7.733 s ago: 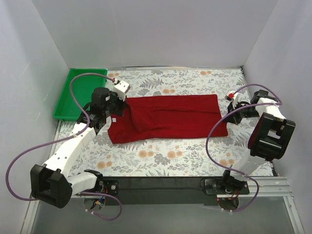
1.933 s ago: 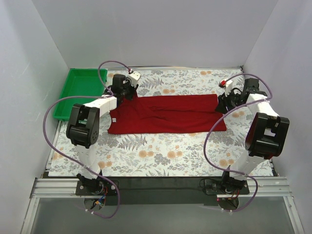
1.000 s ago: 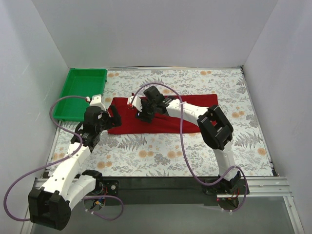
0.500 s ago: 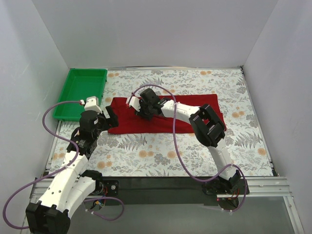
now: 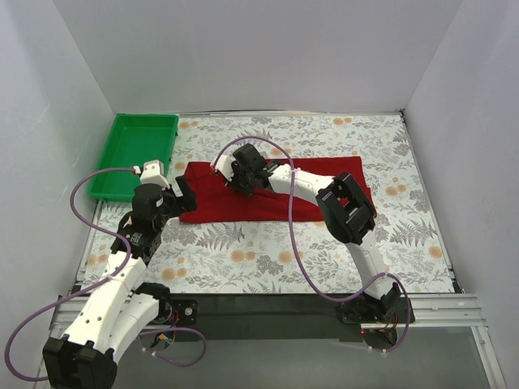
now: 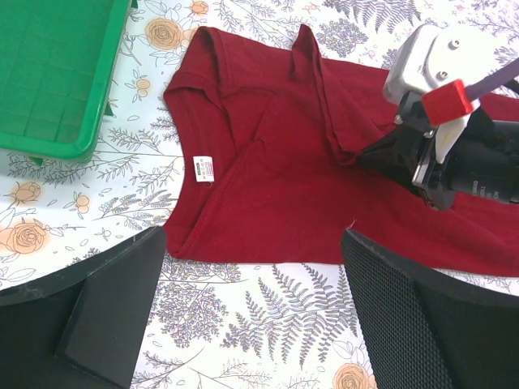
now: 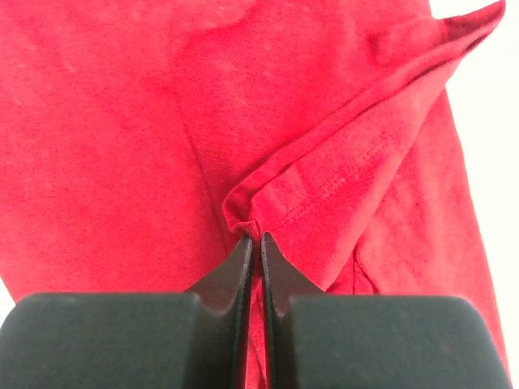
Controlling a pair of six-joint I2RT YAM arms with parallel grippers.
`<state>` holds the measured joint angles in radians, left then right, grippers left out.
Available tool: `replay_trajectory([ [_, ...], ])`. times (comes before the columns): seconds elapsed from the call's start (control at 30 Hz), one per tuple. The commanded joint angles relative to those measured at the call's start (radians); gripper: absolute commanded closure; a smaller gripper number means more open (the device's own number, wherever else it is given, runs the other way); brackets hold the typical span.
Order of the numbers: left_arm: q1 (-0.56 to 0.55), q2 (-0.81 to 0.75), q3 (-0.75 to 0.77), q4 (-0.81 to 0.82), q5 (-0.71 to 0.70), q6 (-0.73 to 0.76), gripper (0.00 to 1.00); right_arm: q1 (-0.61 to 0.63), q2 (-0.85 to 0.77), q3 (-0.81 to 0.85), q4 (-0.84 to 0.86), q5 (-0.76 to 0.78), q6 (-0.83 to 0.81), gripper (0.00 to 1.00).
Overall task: Fold and stack the t-shirts
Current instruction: Fold the tshirt
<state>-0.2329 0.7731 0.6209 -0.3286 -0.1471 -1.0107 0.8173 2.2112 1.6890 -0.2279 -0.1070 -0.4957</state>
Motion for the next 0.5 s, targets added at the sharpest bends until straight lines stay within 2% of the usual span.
replay_trajectory([
  [0.0,0.003,-0.014,-0.006,0.016,-0.008,0.001,0.18,-0.030,-0.065,0.047,0.035,-0.008,0.068,0.91],
  [0.37,0.003,-0.006,-0.007,0.020,0.000,0.004,0.18,-0.142,-0.065,0.066,0.052,-0.086,0.209,0.91],
  [0.47,0.003,-0.003,-0.009,0.022,0.000,0.004,0.18,-0.173,-0.042,0.103,0.055,-0.094,0.275,0.83],
])
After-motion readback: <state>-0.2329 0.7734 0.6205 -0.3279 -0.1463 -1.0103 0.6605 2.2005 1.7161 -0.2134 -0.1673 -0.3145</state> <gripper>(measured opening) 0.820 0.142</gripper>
